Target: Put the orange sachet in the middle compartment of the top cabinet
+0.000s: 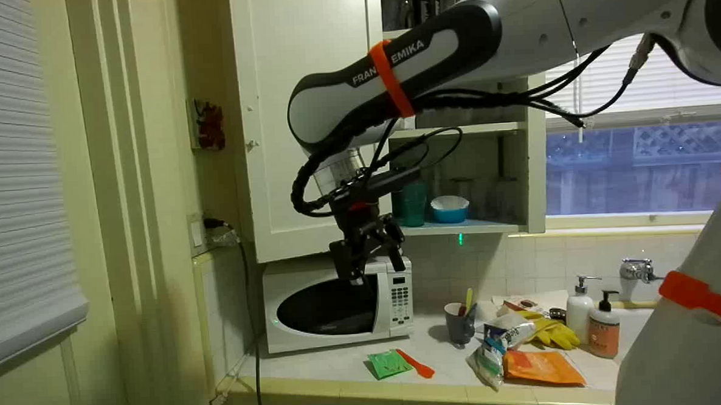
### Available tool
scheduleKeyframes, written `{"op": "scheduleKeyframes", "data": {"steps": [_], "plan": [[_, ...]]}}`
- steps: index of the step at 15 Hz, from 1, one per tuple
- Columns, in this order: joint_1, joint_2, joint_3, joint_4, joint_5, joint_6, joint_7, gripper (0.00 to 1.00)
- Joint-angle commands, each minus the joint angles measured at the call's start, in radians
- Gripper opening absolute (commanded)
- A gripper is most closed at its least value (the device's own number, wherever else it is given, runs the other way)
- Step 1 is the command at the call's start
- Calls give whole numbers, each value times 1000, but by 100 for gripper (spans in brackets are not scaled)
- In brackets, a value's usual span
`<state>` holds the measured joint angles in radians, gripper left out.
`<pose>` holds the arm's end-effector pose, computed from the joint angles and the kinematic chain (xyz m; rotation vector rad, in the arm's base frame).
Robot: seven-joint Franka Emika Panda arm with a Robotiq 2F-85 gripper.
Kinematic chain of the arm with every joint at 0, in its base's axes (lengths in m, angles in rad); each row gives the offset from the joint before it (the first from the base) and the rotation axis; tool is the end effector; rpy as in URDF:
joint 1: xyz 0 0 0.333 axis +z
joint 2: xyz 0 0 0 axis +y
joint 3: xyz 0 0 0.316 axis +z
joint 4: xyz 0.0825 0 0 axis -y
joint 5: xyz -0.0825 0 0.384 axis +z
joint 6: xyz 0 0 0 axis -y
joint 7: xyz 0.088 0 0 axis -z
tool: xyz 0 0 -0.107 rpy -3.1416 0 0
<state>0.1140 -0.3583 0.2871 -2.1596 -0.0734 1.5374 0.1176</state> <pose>0.3844 0.1665 0.5187 2.8634 0.3744 -0.3296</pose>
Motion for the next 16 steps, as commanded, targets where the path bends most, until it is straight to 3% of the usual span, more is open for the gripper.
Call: {"op": "scheduleKeyframes", "data": {"steps": [1,10,12,16], "plan": [[27,4,-22,3,-7,-3,8,100],[27,4,-22,3,-7,-3,8,100],[-4,-16,-60,-20,49,34,97,100],[-54,-91,-166,-131,84,66,130,100]]}}
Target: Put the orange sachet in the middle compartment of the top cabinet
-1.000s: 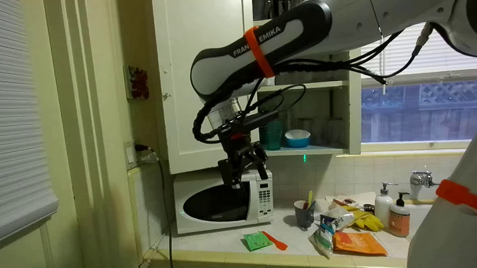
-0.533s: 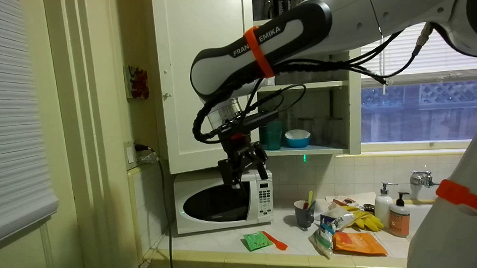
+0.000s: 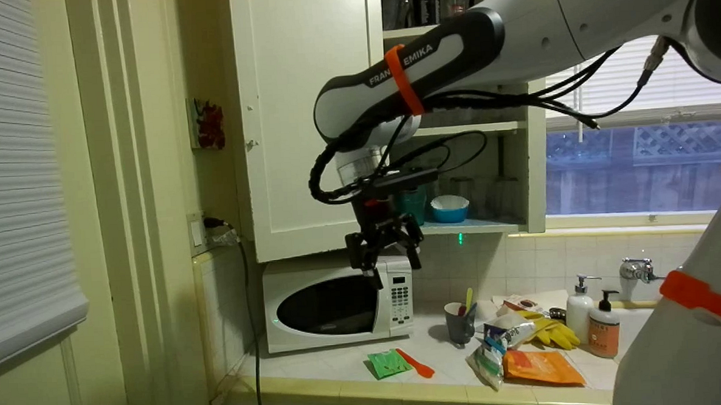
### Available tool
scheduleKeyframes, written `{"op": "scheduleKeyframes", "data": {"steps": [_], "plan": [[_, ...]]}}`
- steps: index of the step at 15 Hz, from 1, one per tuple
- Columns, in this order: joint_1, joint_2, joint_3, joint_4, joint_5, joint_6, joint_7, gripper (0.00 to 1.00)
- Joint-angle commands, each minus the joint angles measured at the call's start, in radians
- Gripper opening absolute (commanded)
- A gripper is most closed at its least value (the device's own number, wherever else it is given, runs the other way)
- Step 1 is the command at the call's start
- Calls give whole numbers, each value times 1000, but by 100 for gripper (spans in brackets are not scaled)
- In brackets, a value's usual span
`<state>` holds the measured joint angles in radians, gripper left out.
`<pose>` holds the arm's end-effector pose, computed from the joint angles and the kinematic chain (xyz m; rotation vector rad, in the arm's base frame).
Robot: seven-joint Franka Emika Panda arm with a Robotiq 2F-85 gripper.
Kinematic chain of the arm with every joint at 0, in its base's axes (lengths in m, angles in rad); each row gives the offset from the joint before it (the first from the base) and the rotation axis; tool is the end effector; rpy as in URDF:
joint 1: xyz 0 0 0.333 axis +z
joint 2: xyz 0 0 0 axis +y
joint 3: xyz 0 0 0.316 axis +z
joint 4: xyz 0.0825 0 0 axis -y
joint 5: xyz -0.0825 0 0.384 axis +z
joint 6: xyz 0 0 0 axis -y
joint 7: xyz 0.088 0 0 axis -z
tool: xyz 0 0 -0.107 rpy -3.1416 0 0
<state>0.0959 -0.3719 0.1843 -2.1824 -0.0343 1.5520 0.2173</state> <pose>0.3964 0.1177 0.5179 2.9600 0.0675 -0.3464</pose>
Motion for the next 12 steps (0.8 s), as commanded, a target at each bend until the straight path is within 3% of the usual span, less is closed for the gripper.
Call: {"op": "scheduleKeyframes", "data": {"steps": [1,7,8,12], "plan": [[-52,-88,-86,-136,52,62,41,100],[-191,-221,-195,-327,34,127,125,100],[-165,-135,-176,-235,33,79,77,100],[-203,-189,-193,-295,33,99,93,100]]}}
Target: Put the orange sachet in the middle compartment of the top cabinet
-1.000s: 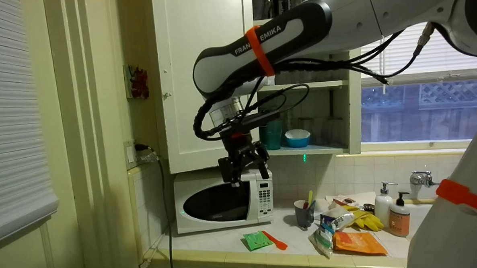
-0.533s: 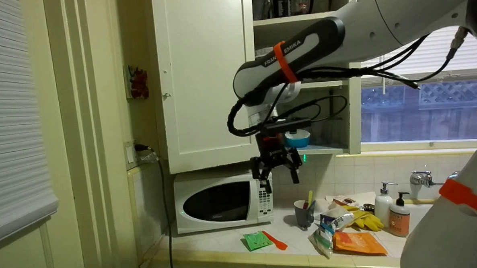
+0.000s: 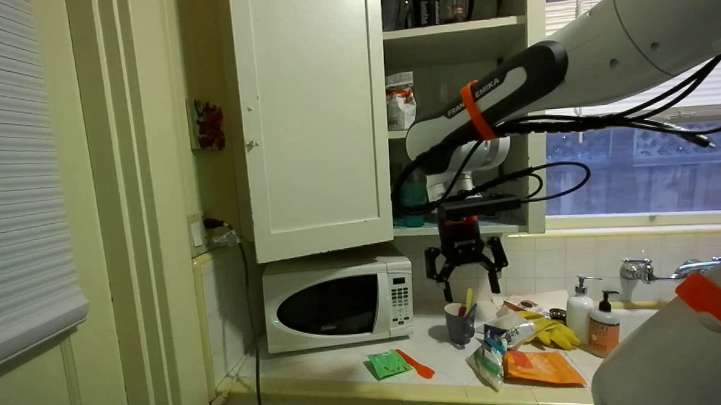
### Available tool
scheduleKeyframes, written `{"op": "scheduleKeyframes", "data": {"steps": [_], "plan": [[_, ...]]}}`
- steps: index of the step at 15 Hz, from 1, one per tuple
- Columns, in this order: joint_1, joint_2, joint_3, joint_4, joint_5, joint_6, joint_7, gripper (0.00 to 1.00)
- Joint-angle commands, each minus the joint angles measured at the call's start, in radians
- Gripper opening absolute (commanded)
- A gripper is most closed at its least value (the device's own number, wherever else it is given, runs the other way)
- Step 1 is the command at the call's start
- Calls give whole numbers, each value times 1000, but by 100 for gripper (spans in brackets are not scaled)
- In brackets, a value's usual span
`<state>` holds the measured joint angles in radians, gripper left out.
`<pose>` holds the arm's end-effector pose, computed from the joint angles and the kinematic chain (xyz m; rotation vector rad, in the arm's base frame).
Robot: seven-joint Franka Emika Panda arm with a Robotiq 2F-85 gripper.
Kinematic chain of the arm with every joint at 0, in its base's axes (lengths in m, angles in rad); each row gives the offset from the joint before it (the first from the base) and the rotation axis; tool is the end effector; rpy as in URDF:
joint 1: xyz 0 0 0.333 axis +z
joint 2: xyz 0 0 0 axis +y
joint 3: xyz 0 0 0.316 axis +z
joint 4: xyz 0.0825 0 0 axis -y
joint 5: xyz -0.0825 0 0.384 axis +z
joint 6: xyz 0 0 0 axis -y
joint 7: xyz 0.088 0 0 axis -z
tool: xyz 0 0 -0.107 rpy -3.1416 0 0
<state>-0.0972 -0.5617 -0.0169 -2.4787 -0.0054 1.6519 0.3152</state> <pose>0.3453 -0.0404 0.4653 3.0219 -0.6510 -0.4107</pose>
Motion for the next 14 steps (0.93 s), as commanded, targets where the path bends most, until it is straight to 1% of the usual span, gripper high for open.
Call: {"op": "scheduleKeyframes", "data": {"steps": [1,2,3,5,8,12,14], "plan": [[-10,-2,11,0,3,-1,0,100],[-39,-10,15,-11,36,56,105,100],[-45,-8,-14,-12,69,46,95,100],[-85,-27,-46,-49,84,81,112,100],[-171,-57,-119,-116,81,127,103,100],[-302,-78,-211,-200,69,234,104,100],[-360,-78,-241,-234,70,315,111,100]]}}
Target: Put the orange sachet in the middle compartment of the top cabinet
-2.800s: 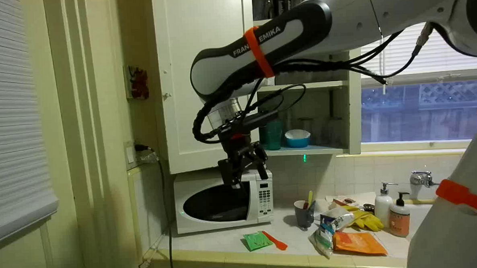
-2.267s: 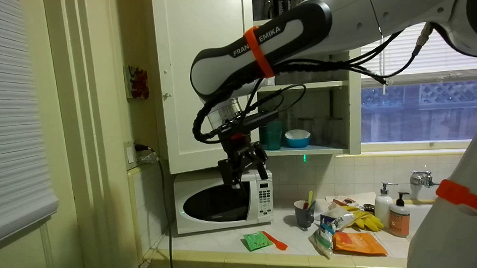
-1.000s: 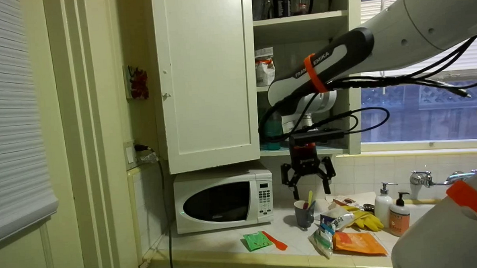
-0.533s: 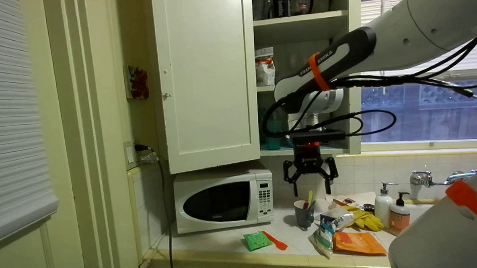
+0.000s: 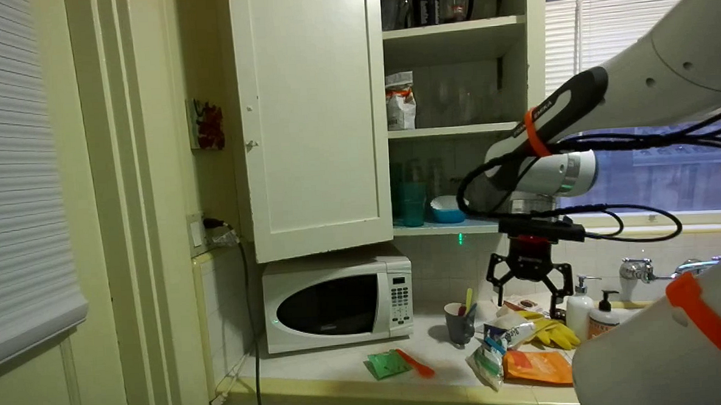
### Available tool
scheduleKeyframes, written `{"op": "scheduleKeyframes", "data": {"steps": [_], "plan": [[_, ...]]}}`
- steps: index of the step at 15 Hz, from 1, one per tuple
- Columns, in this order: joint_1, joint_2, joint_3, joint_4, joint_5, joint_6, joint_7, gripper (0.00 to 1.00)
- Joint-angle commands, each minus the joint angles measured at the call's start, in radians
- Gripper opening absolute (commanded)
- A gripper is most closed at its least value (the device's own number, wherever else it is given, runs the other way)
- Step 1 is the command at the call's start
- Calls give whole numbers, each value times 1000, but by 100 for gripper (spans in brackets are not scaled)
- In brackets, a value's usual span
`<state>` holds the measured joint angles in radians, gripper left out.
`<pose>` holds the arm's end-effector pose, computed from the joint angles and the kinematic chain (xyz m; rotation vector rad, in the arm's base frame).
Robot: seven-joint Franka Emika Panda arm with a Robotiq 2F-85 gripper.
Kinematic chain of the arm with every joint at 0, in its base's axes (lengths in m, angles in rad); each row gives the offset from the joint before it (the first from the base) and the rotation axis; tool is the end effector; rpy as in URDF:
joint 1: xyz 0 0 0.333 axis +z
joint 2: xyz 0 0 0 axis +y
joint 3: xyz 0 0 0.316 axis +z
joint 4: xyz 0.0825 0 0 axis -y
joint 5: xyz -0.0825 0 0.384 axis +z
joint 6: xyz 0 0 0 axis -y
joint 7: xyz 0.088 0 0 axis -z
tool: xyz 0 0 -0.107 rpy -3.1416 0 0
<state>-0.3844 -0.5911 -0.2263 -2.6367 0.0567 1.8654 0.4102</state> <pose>0.2825 -0.1894 0.4141 -2.5827 1.3994 0.2632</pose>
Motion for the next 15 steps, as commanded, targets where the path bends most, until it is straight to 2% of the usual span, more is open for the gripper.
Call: {"op": "scheduleKeyframes", "data": {"steps": [1,4,6,7,9,11,12,15], "plan": [[-103,-55,-44,-88,3,141,18,100],[-170,-38,-64,-125,0,317,25,100],[-206,-9,-66,-156,1,474,31,100],[-212,53,-71,-113,12,542,28,100],[-236,111,-69,-124,23,720,40,100],[-293,212,-19,-124,-11,866,125,100],[-261,113,-46,-124,18,761,44,100],[-287,204,-22,-121,12,848,84,100]]}}
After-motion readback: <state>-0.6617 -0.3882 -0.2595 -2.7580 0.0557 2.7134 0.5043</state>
